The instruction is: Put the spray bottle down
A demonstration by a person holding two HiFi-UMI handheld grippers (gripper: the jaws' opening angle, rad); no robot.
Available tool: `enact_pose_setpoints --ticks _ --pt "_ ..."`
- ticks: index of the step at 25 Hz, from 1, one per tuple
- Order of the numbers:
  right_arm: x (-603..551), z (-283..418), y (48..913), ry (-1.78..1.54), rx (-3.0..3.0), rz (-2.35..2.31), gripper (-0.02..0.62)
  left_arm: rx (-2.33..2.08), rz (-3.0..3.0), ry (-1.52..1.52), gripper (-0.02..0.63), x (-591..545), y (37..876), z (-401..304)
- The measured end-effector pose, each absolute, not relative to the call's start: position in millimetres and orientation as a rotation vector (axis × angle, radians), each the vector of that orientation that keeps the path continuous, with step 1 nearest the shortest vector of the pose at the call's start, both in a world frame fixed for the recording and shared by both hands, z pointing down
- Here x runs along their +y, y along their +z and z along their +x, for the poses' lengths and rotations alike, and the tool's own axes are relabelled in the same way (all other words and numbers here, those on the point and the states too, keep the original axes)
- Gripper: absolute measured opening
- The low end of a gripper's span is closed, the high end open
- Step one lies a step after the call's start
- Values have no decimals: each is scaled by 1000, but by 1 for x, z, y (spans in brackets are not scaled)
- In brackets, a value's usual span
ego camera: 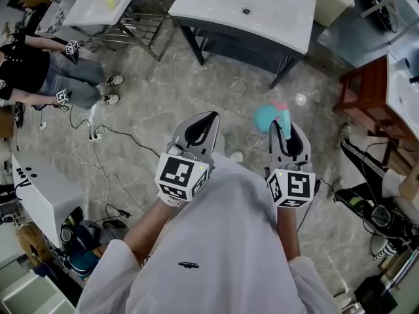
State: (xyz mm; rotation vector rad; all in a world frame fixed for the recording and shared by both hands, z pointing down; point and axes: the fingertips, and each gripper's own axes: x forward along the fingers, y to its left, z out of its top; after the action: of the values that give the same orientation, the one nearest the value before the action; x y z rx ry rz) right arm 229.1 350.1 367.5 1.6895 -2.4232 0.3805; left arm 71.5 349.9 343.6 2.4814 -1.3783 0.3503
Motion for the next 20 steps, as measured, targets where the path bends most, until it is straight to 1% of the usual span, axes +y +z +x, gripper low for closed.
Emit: enact_pose_setpoints --ticks 9,20 --pt "268 219 376 377 -2421 1683 124 -1365 2477 321 3 269 353 61" --pt "81 158 365 384 -2344 1702 126 -1295 2475 293 3 73 344 -3"
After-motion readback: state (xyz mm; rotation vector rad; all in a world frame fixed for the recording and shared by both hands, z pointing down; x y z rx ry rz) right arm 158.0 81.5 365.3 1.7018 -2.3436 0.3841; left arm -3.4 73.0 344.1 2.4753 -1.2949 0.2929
